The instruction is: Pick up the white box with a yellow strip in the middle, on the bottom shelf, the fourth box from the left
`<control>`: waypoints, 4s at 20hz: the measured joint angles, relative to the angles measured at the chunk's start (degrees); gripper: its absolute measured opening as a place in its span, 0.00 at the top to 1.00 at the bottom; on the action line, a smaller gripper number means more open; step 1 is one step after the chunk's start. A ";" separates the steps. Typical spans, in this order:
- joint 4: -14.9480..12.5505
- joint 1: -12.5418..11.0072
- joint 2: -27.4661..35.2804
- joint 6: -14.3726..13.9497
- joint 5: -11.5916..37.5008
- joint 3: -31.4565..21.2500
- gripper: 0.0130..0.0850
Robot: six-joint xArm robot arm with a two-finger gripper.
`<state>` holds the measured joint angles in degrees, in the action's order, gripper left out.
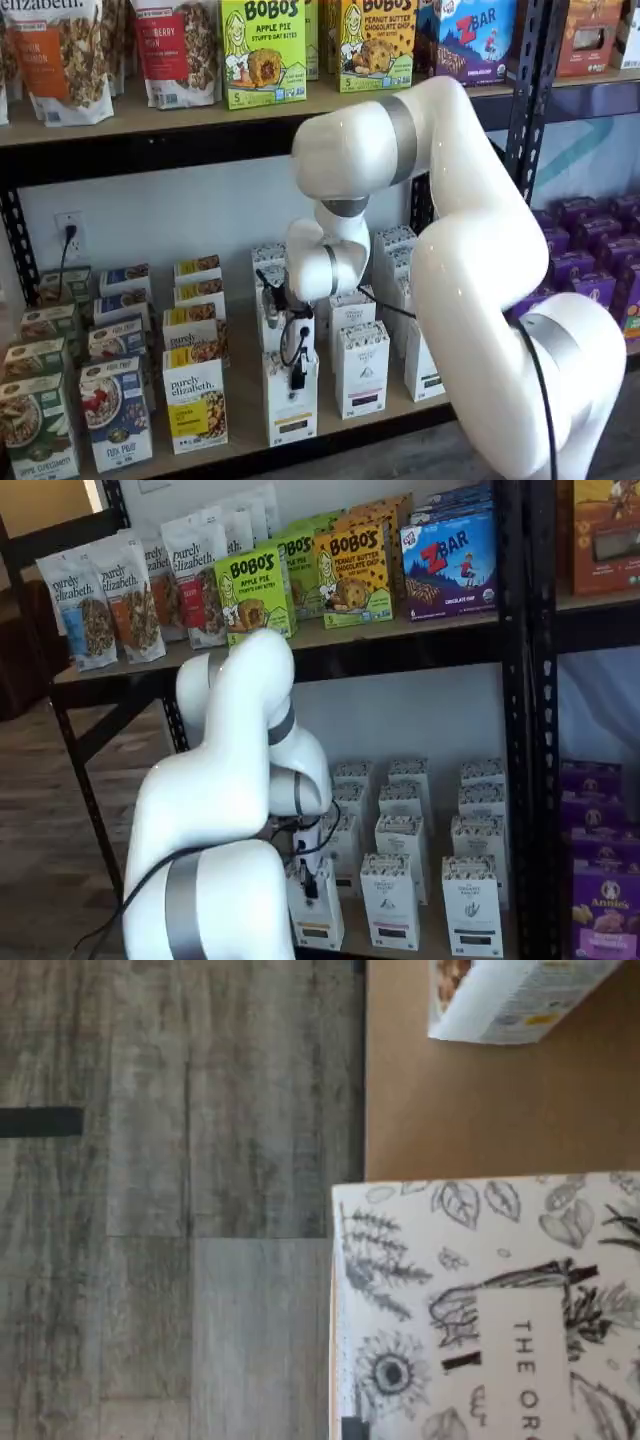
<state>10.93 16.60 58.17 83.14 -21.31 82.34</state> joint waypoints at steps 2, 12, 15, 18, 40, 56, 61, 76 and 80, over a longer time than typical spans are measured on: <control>0.83 0.49 -1.65 0.38 1.24 -2.69 0.61; 3.90 3.66 -8.98 0.44 5.21 -13.60 0.61; 3.89 4.40 -10.73 -0.27 5.84 -15.96 0.61; 2.74 5.13 -12.82 -2.03 6.71 -18.65 0.61; -1.61 6.15 -29.47 -7.41 3.47 -33.14 0.61; -6.42 5.05 -42.77 -11.15 -4.29 -39.90 0.61; -7.04 4.14 -46.28 -10.92 -6.75 -41.24 0.61; -6.96 3.36 -57.25 -10.36 -13.75 -45.53 0.61; -6.48 3.21 -59.66 -9.95 -15.99 -46.32 0.61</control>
<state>4.45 19.81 -1.50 73.19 -37.29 36.02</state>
